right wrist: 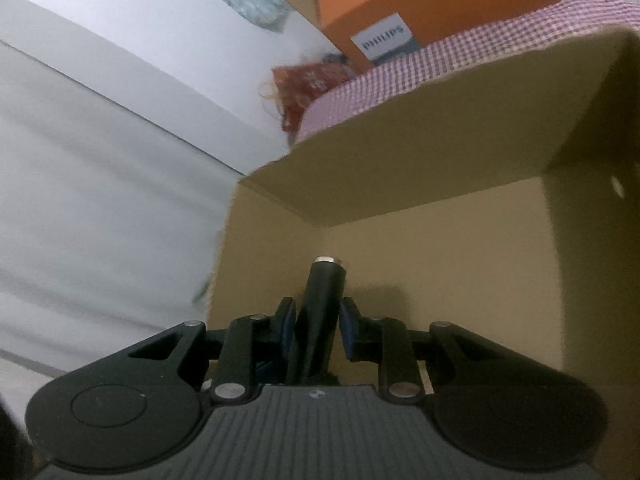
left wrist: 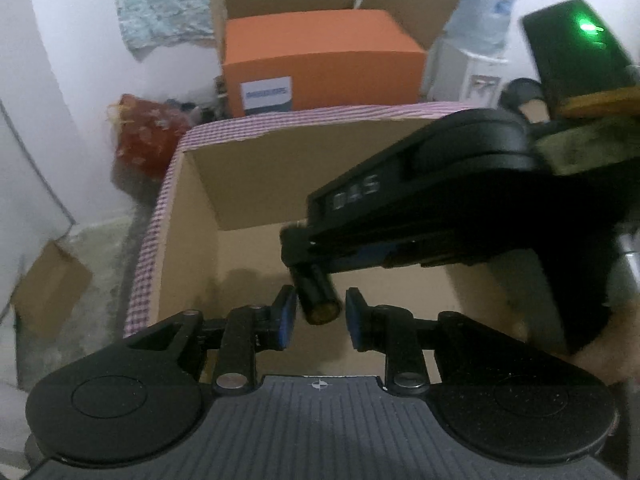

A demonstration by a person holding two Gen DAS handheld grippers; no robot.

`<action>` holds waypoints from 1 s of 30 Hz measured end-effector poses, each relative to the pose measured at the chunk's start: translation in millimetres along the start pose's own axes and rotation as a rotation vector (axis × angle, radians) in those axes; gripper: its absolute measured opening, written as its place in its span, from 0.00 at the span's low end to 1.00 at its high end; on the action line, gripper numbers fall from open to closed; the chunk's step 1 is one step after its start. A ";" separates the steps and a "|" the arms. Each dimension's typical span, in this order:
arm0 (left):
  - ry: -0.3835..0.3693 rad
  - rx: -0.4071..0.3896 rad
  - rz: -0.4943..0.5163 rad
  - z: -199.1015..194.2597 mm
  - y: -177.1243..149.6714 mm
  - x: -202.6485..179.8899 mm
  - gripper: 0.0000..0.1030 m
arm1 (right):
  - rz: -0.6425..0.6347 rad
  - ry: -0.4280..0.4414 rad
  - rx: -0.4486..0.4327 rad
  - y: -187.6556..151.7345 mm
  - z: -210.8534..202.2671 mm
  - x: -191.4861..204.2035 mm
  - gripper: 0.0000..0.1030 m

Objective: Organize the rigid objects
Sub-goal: 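Carry the black cylinder into the cardboard box and open the right gripper, then move the empty right gripper back to the objects on the table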

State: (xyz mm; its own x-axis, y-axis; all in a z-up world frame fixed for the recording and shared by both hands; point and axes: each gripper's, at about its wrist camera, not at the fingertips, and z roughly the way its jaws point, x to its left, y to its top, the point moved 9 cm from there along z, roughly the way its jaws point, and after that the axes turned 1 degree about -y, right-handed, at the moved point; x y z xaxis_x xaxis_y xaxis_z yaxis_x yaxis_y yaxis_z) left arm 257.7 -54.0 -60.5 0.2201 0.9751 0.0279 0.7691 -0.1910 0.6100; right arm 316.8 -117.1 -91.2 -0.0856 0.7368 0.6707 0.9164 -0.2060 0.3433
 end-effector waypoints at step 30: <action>-0.292 -0.260 0.095 -133.9 -64.4 -37.6 0.70 | 0.096 0.171 -0.320 -124.5 -218.4 -38.2 0.27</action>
State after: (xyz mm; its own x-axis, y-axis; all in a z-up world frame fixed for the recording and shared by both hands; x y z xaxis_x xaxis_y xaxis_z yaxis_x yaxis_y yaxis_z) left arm 119.5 -63.3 5.3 0.4727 0.8744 -0.1096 0.5682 -0.2074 0.7963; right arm 120.6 -260.2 -15.9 -0.0944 0.5915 0.8007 0.7573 -0.4794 0.4434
